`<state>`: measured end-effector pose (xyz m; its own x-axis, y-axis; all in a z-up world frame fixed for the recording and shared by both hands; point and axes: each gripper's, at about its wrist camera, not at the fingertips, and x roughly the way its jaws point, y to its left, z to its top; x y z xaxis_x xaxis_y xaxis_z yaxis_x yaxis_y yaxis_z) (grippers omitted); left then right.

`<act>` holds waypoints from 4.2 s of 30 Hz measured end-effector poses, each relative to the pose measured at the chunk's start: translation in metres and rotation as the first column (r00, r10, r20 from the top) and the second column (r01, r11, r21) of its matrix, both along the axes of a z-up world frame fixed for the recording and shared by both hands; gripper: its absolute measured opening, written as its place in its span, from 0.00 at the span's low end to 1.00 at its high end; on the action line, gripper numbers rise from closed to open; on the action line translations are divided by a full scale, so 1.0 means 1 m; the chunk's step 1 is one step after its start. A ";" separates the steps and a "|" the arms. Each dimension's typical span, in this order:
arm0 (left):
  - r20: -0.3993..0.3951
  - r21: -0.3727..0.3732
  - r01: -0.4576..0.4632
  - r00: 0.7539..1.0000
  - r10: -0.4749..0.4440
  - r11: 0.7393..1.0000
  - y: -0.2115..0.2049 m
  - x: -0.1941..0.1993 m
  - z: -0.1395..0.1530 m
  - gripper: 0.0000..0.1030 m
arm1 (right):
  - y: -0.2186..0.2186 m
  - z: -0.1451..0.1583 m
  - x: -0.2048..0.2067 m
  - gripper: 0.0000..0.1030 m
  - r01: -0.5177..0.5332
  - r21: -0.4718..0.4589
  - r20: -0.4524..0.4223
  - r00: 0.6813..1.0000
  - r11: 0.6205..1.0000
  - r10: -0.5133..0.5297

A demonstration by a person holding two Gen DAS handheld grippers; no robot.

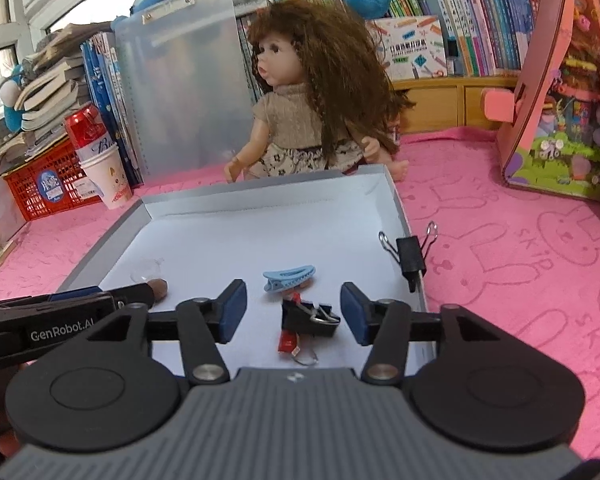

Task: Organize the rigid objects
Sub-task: 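Open right tool to drop the binder clip while left tool releases the nut, then withdraw both tools from the tray toward the black round lids, then close right tool on a black round lid while left tool closes on another lid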

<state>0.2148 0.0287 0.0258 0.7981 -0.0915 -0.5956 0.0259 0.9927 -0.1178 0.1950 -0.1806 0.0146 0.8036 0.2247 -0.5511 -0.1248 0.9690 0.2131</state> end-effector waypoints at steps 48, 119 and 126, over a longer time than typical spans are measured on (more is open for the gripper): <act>0.085 0.001 0.114 0.990 -0.114 0.993 0.002 -0.125 0.010 0.86 | -0.010 0.009 -0.117 0.93 -0.074 -0.093 0.139 0.986 0.993 0.087; 0.072 0.123 0.089 0.992 -0.099 0.988 0.005 -0.184 -0.023 0.40 | -0.007 -0.029 -0.159 0.50 -0.089 -0.174 0.098 0.989 0.981 0.107; 0.071 0.124 0.083 0.993 -0.093 0.989 0.003 -0.180 -0.028 0.40 | -0.006 -0.030 -0.157 0.49 -0.087 -0.178 0.099 0.989 0.980 0.106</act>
